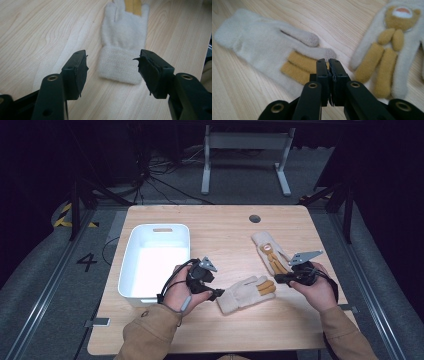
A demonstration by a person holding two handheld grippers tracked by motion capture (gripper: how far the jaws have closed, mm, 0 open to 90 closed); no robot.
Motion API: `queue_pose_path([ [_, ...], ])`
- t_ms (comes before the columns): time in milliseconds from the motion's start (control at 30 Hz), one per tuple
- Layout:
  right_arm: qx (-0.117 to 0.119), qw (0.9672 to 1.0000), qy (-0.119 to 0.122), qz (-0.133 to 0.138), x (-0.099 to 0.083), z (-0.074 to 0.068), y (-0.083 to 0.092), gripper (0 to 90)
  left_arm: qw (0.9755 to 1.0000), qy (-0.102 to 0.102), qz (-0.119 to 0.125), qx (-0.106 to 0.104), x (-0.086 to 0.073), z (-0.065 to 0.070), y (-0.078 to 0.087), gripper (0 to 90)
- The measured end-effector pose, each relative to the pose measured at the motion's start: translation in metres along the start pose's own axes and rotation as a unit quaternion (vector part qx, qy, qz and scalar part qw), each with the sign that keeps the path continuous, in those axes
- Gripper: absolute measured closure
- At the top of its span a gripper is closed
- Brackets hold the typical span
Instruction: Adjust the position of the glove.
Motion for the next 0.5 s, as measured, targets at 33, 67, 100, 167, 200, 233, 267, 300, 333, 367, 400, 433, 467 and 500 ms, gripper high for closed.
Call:
queue_pose_path([
  [33,0.0,1.0,0.0,0.0,0.0,0.0,0.0,87.5,1.0,0.0,0.0,0.0,0.0,0.0,0.0,40.7],
  [67,0.007,1.0,0.0,0.002,0.003,-0.001,-0.001,87.5,1.0,-0.001,0.001,0.002,0.001,-0.001,0.002,40.4],
  [100,0.007,1.0,0.0,0.002,0.003,-0.001,-0.001,87.5,1.0,-0.001,0.001,0.002,0.001,-0.001,0.002,40.2],
  [167,0.012,0.9999,0.003,0.004,0.007,-0.002,-0.003,87.5,1.0,0.001,0.006,0.0,0.001,0.0,0.005,39.5],
  [200,0.013,0.9999,0.003,0.005,0.008,-0.002,-0.003,87.5,1.0,0.003,0.009,-0.001,0.002,0.0,0.006,39.5],
  [233,0.016,0.9998,0.003,0.009,0.011,-0.003,-0.005,87.7,0.9999,0.003,0.013,-0.002,0.002,0.0,0.007,38.7],
  [267,0.017,0.9998,0.006,0.01,0.014,-0.003,-0.007,87.8,0.9998,0.005,0.018,-0.002,0.002,0.001,0.009,37.7],
  [300,0.02,0.9997,0.01,0.011,0.018,-0.003,-0.009,88.0,0.9998,0.003,0.02,-0.004,0.002,0.002,0.01,36.1],
  [333,0.022,0.9996,0.012,0.013,0.021,-0.004,-0.013,88.2,0.9996,0.005,0.027,-0.009,0.002,0.003,0.011,34.9],
  [367,0.022,0.9996,0.012,0.013,0.021,-0.004,-0.013,88.2,0.9996,0.005,0.027,-0.009,0.002,0.003,0.011,34.4],
  [400,0.027,0.9995,0.013,0.011,0.024,-0.003,-0.018,88.3,0.9995,0.006,0.029,-0.014,0.0,0.004,0.012,33.6],
  [433,0.027,0.9995,0.013,0.011,0.024,-0.003,-0.018,88.3,0.9995,0.006,0.029,-0.014,0.0,0.004,0.012,33.4],
  [467,0.032,0.9994,0.011,0.012,0.028,-0.001,-0.024,88.3,0.9994,0.008,0.03,-0.013,-0.002,0.005,0.013,33.3],
  [500,0.032,0.9994,0.011,0.012,0.028,-0.001,-0.024,88.3,0.9994,0.008,0.03,-0.013,-0.002,0.005,0.013,33.3],
])
Point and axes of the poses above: each handheld gripper's, and its own axes: y roughly backward along the jaws, x roughly out of its top, z roughly to its right, the point moved 3 cm from there along -y, roughly forward along the jaws, and after that the axes turned 13 degrees about x, right-handed, at the moved point
